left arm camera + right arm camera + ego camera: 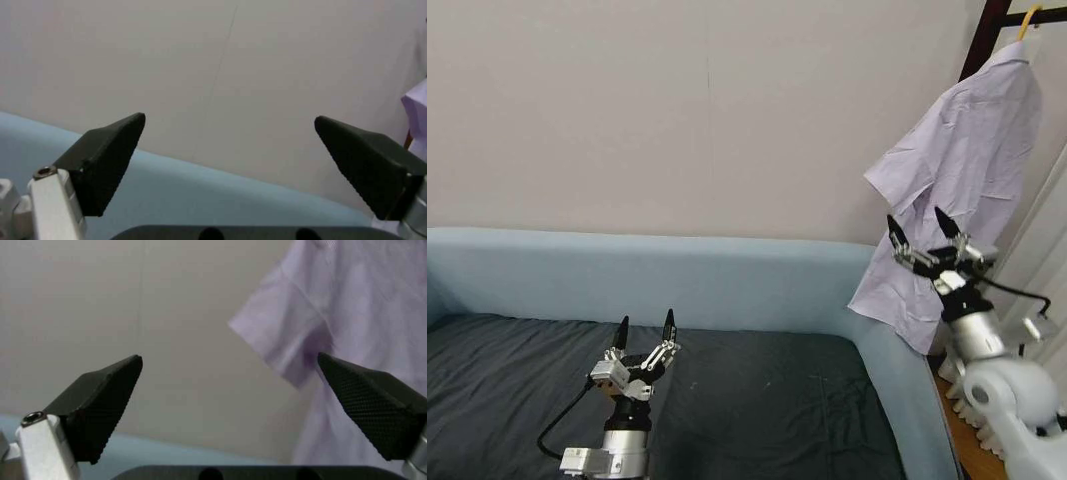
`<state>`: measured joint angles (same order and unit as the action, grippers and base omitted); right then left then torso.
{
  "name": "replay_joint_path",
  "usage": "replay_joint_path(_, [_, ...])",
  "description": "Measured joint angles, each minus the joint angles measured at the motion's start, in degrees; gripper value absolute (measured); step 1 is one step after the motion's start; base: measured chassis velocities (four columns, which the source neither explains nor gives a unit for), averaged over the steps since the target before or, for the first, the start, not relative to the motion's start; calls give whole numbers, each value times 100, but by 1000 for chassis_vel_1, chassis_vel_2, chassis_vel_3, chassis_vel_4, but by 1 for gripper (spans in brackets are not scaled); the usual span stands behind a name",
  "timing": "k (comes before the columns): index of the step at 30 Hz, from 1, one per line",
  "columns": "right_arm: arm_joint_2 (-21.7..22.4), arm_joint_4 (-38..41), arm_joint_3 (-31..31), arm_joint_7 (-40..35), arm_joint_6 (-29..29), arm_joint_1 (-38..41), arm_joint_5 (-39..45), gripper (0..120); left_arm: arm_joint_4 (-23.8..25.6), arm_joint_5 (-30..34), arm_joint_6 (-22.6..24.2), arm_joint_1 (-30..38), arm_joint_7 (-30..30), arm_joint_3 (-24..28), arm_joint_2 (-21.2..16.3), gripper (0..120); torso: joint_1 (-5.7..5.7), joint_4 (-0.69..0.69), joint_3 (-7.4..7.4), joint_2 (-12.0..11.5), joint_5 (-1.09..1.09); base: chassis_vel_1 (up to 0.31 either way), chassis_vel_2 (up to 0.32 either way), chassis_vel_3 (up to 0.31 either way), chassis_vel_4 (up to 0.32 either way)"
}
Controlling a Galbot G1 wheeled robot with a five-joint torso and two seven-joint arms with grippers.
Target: Pick up the clothes from the sofa and hang them on the clothes hanger.
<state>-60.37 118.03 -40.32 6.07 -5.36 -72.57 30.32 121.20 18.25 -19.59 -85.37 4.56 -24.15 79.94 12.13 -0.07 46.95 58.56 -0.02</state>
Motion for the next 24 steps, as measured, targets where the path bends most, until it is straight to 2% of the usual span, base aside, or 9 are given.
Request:
replay_joint_path(1, [-217,273,-261,-188,273,-527,-295,100,35,-325,-4,-91,169,-9,14,100,0,-4,0,0,-1,0,0,0,0])
replay_joint_path(3, [-580,602,-503,-431,445,-1109,-696,100,18,-694,-145,-221,376,-47,64,100,0,-2,-1,0,-4,0,0,0,0])
replay_joint_path(4, [-812,725,-588,-443,417,-1381,-907,100,4,-822,-165,-307,494,-48,98,100,-1,-1,-1,1,-3,0,0,0,0])
replay_joint_path(5, [-812,725,-588,-443,417,-1381,-907,100,4,-822,-165,-307,494,-48,98,100,-1,-1,-1,1,-3,0,0,0,0])
replay_joint_path(10, [-1786,928,-478,-452,-46,-2241,-1721,100,52,-876,9,-764,944,184,183,100,0,1,0,0,-3,0,0,0,0])
replay_joint_path(16, [-2249,969,-245,-525,-317,-2588,-2090,100,119,-943,102,-957,969,258,113,100,0,1,0,0,-3,0,0,0,0])
replay_joint_path(24, [-2334,930,-181,-448,-384,-2648,-2115,100,214,-837,106,-1059,771,210,59,100,0,1,1,0,-3,0,0,0,0])
